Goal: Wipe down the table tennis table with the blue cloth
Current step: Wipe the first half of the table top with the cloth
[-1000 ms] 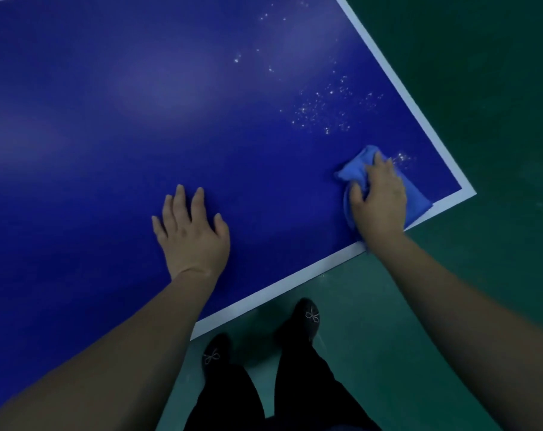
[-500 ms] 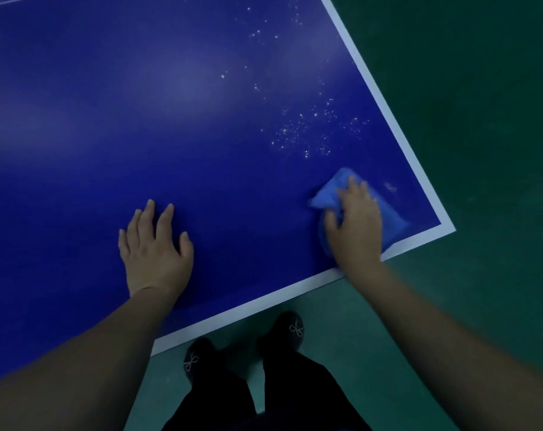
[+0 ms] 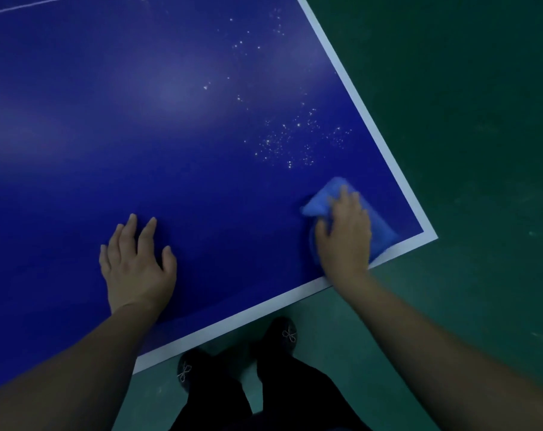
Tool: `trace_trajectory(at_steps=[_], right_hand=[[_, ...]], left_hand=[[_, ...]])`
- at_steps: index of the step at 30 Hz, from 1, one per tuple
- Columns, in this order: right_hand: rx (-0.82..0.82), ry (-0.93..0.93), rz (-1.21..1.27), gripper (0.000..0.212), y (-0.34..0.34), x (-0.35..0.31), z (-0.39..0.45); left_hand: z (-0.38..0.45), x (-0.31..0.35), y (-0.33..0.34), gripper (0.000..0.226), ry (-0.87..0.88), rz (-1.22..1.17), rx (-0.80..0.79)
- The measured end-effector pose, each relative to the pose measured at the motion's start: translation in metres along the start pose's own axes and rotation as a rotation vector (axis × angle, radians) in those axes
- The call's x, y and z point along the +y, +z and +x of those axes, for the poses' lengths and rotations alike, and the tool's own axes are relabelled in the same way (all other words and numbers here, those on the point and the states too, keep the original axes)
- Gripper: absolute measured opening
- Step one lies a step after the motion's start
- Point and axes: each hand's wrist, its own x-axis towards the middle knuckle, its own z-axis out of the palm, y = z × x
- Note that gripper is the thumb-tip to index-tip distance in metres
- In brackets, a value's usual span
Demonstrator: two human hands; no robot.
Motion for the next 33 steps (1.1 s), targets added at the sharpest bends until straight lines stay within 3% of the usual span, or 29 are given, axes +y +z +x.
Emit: trace_trajectory(at_steps=[2, 4, 9, 11, 13, 15, 17, 18, 20, 23, 25, 30, 32, 33], right_hand=[[-0.171, -0.301, 0.023, 0.049, 0.001, -0.004, -0.005], [-0.208, -0.395, 0.013, 0.049, -0.009, 0.014, 0.022], [0.100, 0.249, 0.012, 0.041, -0.029, 0.052, 0.051], [0.139, 0.295, 0.002, 0.045, -0.018, 0.030, 0.027], [0.053, 0.107, 0.010, 0.053, -0.001, 0.001, -0.004], [-0.108, -0.197, 0.034, 0.052, 0.013, -0.023, -0.023], [-0.206, -0.441, 0.034, 0.049, 0.015, -0.030, -0.003], [-0.213, -0.479, 0.027, 0.049, 0.014, -0.027, 0.018], [-0.147, -0.356, 0.033, 0.047, 0.006, -0.016, 0.058], [0.046, 0.083, 0.066, 0.038, -0.002, 0.003, 0.069], [0.075, 0.177, 0.020, 0.040, 0.005, -0.010, 0.045], [-0.203, -0.368, 0.048, 0.042, 0.023, -0.057, 0.052], [-0.250, -0.464, 0.016, 0.045, 0.022, -0.059, 0.093], [-0.226, -0.424, -0.005, 0.046, 0.019, -0.054, 0.112]], left_hand=[[0.000, 0.000, -0.001, 0.057, 0.004, -0.003, 0.000], [0.000, 0.000, -0.002, 0.061, 0.001, -0.010, -0.005], [-0.001, 0.002, -0.002, 0.063, 0.000, -0.012, -0.004], [0.000, 0.001, -0.001, 0.063, 0.002, -0.008, -0.002], [0.000, 0.000, 0.000, 0.063, 0.002, -0.005, 0.000], [0.001, -0.001, 0.001, 0.064, 0.000, -0.001, 0.000], [0.001, -0.002, 0.002, 0.064, -0.004, 0.008, -0.002], [0.001, -0.002, 0.002, 0.064, -0.005, 0.013, -0.005], [0.001, -0.002, 0.002, 0.064, -0.006, 0.013, -0.011], [0.001, -0.001, 0.001, 0.064, -0.010, 0.000, -0.006], [0.001, -0.001, 0.001, 0.064, -0.011, -0.001, -0.003], [0.003, -0.002, 0.000, 0.065, -0.018, 0.006, -0.022], [0.002, -0.001, -0.001, 0.065, -0.015, 0.011, -0.022], [0.002, 0.000, -0.001, 0.065, -0.012, 0.014, -0.025]])
